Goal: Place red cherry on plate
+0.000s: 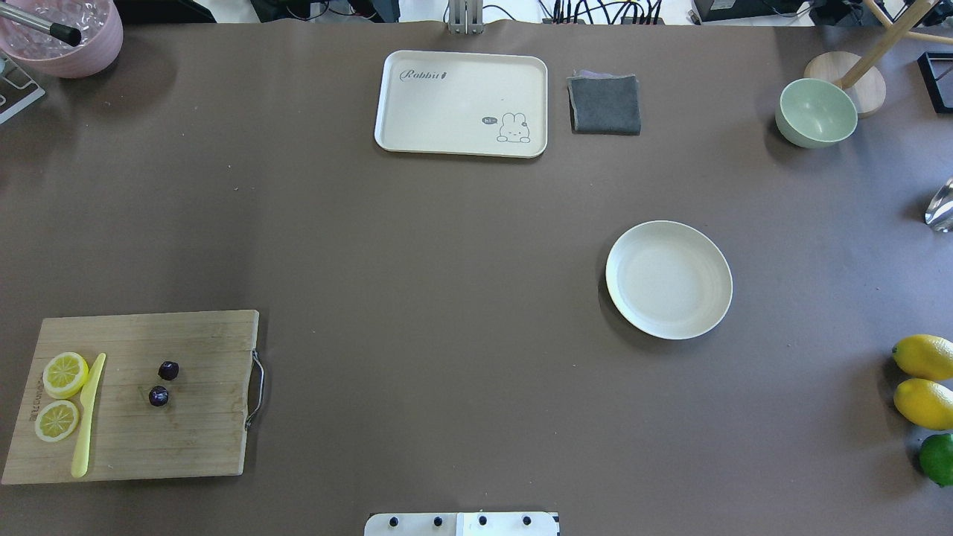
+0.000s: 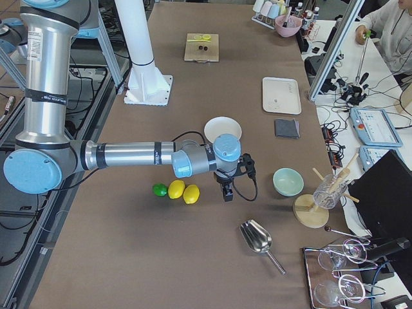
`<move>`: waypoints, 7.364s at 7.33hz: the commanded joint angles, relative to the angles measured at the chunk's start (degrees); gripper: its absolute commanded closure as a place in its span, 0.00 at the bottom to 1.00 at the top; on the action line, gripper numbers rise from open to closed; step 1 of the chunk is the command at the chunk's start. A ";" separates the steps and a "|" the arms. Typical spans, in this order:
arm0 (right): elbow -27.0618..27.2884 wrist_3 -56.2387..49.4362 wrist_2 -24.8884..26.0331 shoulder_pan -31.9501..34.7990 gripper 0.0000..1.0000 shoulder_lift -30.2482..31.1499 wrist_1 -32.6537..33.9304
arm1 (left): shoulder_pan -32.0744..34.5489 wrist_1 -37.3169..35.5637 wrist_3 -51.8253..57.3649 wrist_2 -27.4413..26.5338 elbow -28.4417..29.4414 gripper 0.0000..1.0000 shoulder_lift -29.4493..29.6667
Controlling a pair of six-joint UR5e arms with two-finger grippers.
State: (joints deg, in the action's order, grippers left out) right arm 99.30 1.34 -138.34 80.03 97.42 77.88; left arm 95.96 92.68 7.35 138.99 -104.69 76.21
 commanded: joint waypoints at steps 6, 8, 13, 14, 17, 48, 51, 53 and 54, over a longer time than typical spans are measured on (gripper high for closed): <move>-1.73 0.15 -3.26 5.05 0.00 2.94 -8.23 | -3.67 0.22 -1.89 0.50 -1.04 0.02 2.98; -0.88 2.68 -3.52 5.05 0.00 4.01 -10.56 | -4.47 0.14 -4.43 0.32 -1.13 0.02 5.07; 3.62 26.62 -0.29 -9.93 0.01 -5.98 -10.82 | -4.99 6.02 -6.29 0.49 -1.48 0.03 3.25; 3.18 29.48 0.78 -14.50 0.01 -9.06 -10.73 | -5.60 6.29 -8.47 0.50 -1.91 0.03 3.42; 2.30 43.53 8.64 -28.20 0.06 -15.84 -10.73 | -11.22 9.97 -12.36 0.50 -2.09 0.03 3.68; -9.92 70.20 22.06 -50.32 0.00 -36.60 -20.40 | -64.14 28.26 -67.73 -27.72 -6.84 0.71 7.11; -6.32 70.38 14.20 -43.94 0.00 -35.64 -20.14 | -63.45 28.26 -67.82 -27.63 -7.80 0.96 7.28; -3.44 69.51 5.75 -36.65 0.00 -30.40 -19.96 | -63.09 27.91 -68.43 -27.28 -11.05 0.99 11.03; -1.59 69.15 4.14 -33.30 0.00 -27.14 -19.96 | -63.26 26.69 -74.18 -27.28 -10.01 0.99 17.33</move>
State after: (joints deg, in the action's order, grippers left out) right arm 95.49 71.02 -130.97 42.36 66.45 57.89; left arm 32.71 120.39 -62.44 111.65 -114.86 87.81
